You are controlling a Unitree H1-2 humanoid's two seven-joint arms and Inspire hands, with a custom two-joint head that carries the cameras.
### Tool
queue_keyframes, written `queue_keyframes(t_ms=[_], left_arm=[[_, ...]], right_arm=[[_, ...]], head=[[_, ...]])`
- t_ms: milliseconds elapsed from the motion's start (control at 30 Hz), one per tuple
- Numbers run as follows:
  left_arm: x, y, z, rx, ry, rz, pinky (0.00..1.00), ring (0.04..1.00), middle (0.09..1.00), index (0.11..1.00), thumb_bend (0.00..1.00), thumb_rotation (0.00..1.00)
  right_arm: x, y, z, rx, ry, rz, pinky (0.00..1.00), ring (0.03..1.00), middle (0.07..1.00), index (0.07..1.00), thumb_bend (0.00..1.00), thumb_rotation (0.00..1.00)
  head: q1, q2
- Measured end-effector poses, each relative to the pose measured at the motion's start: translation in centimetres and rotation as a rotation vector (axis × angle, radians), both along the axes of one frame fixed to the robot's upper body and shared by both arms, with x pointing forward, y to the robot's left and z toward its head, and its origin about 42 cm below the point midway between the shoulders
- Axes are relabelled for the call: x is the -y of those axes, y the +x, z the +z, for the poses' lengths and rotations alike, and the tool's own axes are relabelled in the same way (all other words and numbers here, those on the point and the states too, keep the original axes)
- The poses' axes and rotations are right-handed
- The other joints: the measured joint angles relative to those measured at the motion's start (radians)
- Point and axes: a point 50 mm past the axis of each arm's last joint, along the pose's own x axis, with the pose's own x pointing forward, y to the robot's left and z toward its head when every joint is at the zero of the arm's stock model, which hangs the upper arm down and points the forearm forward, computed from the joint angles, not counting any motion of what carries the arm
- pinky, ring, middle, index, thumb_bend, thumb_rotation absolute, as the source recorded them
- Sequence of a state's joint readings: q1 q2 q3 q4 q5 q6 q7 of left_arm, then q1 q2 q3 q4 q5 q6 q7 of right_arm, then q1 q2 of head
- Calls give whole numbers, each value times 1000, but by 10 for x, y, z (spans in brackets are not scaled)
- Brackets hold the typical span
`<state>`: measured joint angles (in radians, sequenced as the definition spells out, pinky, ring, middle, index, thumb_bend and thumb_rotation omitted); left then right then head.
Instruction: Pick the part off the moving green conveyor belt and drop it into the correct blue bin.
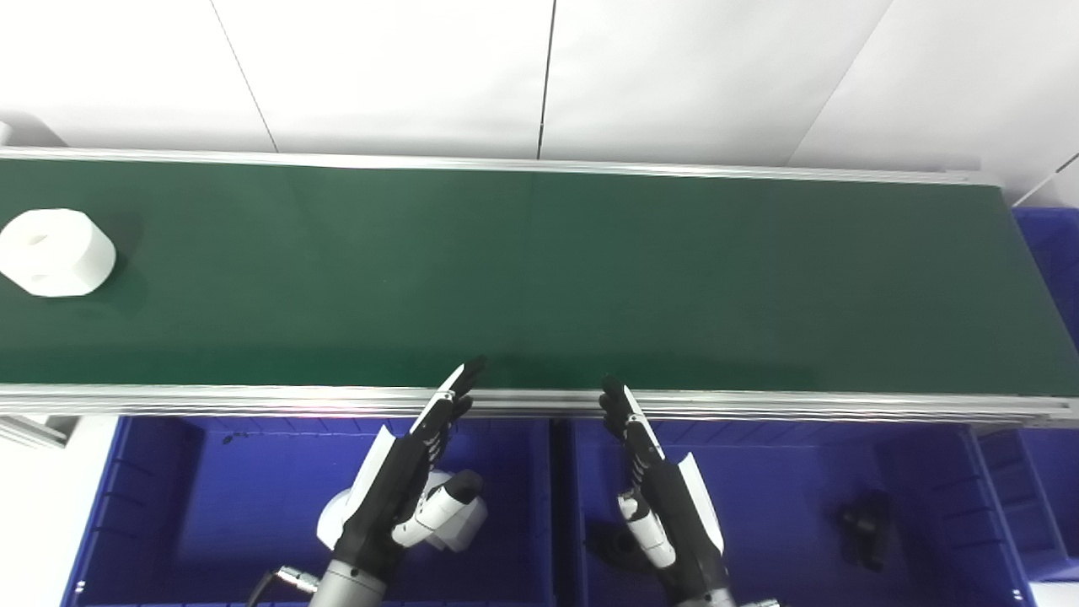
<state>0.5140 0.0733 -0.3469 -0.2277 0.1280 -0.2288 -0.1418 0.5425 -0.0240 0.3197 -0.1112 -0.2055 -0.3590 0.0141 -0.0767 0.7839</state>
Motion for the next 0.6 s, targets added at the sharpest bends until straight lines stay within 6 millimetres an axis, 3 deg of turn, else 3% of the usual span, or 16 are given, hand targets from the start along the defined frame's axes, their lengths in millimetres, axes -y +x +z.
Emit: queue_keyframes(t_ms=[67, 600], left_arm=[[0, 0, 0, -1, -5, -2, 971, 997, 994, 939, 724, 858], [-1, -2, -7, 40, 15, -27, 949, 983, 988, 923, 708, 829]], right_arm=[[0, 0, 0, 4, -1, -1, 974, 989, 998, 985, 858, 990], [0, 0, -7, -1, 4, 1, 964, 986, 999, 992, 856, 970]], head=[[6, 12], [52, -21]])
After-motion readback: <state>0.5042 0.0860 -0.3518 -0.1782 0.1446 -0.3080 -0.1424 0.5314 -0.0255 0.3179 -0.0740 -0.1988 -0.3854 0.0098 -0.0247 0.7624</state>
